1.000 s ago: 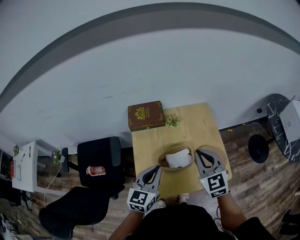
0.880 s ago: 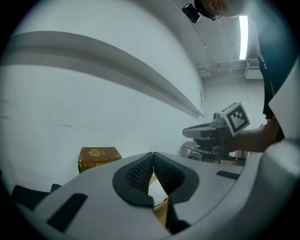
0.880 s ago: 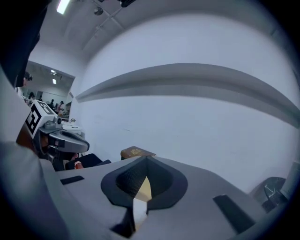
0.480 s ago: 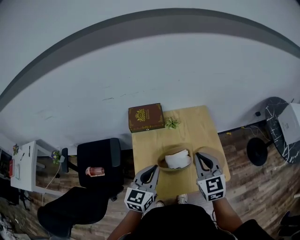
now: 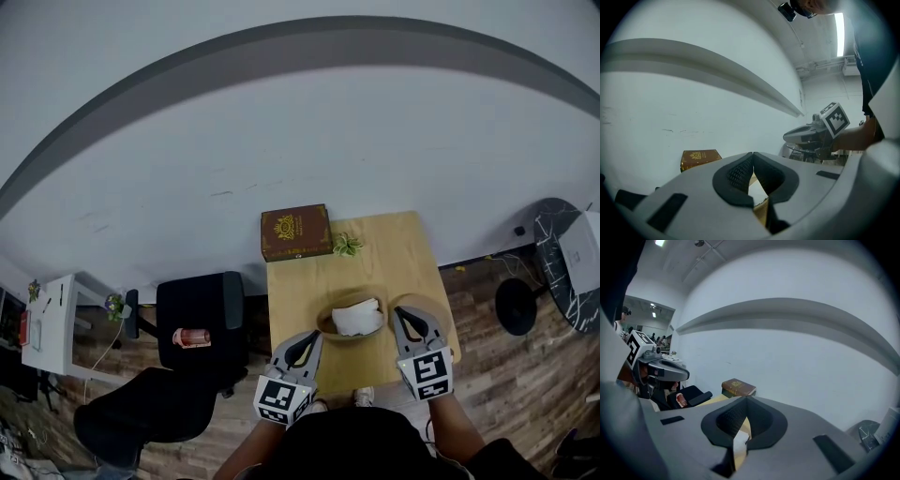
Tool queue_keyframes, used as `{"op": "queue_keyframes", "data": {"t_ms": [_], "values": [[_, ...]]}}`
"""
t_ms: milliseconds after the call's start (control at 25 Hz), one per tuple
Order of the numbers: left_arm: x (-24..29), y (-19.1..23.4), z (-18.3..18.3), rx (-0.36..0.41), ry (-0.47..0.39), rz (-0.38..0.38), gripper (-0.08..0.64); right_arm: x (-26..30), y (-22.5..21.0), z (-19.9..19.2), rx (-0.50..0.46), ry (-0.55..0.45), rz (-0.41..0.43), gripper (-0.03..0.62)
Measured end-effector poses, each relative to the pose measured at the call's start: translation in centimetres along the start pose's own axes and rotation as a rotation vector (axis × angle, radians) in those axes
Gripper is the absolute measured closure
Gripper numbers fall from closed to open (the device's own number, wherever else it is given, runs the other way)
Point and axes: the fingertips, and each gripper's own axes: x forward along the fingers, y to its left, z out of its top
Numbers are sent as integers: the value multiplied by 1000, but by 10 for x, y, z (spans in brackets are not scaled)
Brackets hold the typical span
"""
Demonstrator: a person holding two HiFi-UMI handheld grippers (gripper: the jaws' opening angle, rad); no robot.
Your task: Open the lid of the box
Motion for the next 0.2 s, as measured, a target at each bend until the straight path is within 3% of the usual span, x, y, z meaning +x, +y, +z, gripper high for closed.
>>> {"op": "queue_keyframes", "data": {"t_ms": [200], "values": [[1,0,0,7,2,6,540,1,-1,-2,-4,1,4,574]]}}
